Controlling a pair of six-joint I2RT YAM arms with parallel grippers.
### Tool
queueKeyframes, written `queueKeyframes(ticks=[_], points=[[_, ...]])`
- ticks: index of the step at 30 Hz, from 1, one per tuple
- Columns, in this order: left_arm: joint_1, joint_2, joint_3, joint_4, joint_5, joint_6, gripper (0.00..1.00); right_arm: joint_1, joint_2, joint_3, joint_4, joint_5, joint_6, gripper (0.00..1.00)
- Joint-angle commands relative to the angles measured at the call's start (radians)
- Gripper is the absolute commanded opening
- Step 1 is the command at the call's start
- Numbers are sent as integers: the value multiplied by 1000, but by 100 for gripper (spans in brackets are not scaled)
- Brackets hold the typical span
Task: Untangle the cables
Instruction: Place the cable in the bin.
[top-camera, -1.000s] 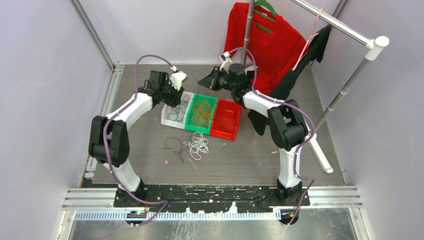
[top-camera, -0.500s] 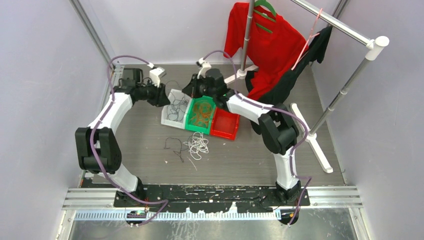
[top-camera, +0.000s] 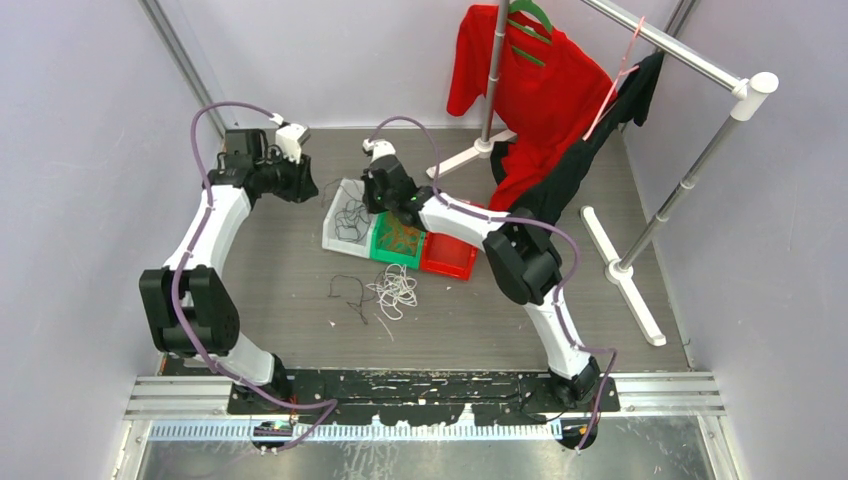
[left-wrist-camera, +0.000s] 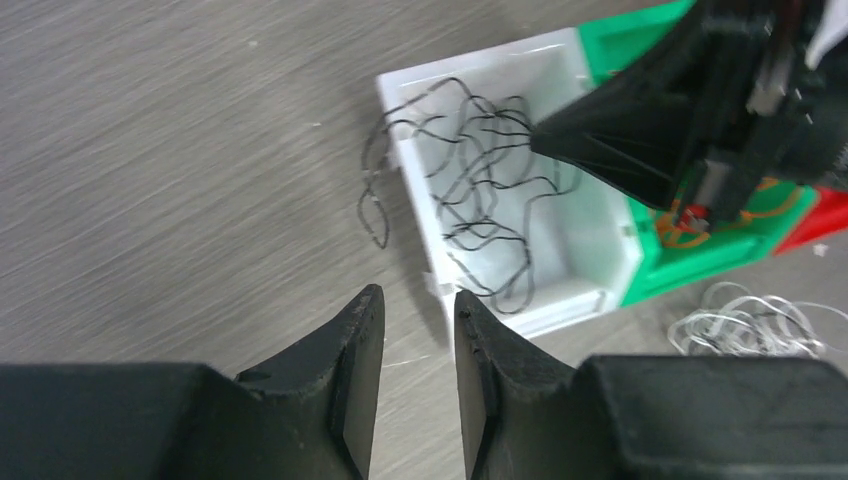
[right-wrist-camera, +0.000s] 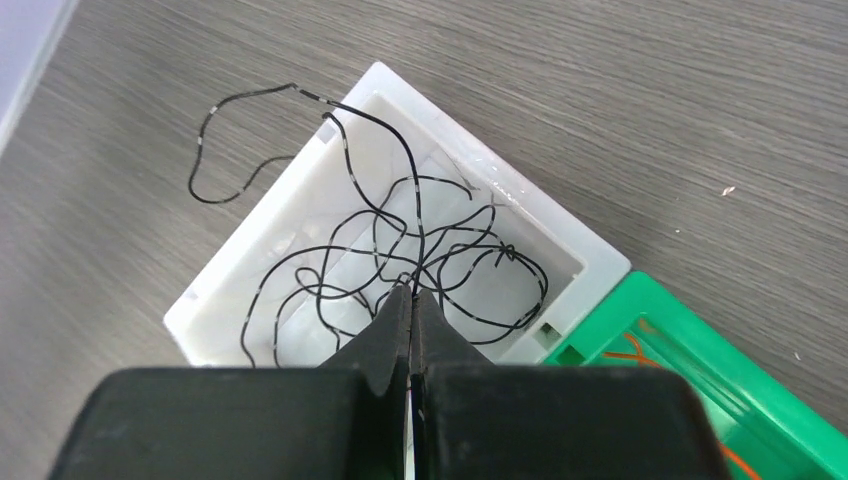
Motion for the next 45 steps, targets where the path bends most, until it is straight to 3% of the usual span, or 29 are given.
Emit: queueKeyframes(ticks=[1, 5, 9, 19, 24, 31, 36, 41, 45], points=[[11, 40, 12, 90, -142, -11, 35, 36, 39, 96, -63, 126, -50, 1], [6, 121, 51, 31, -16, 65, 38, 38, 51, 100, -72, 136, -55, 1], [2, 217, 124, -35, 2, 97, 39, 38, 31, 78, -54, 145, -67, 1], [2, 306, 99, 141, -97, 55, 43, 38, 19, 61, -47, 140, -80, 1], [2, 354, 135, 143, -46, 54, 43, 39, 13, 49, -40, 131, -84, 1], [1, 401, 145, 187, 73, 27, 33, 39, 11, 37, -35, 125, -86, 1], [3, 362, 135, 274, -5, 11, 1, 38, 12, 33, -30, 114, -89, 1], [2, 249, 96, 365, -52, 24, 0, 38, 20, 38, -30, 109, -80, 1], [-2, 185, 147, 255, 0, -44, 0, 38, 23, 31, -20, 109, -68, 1]])
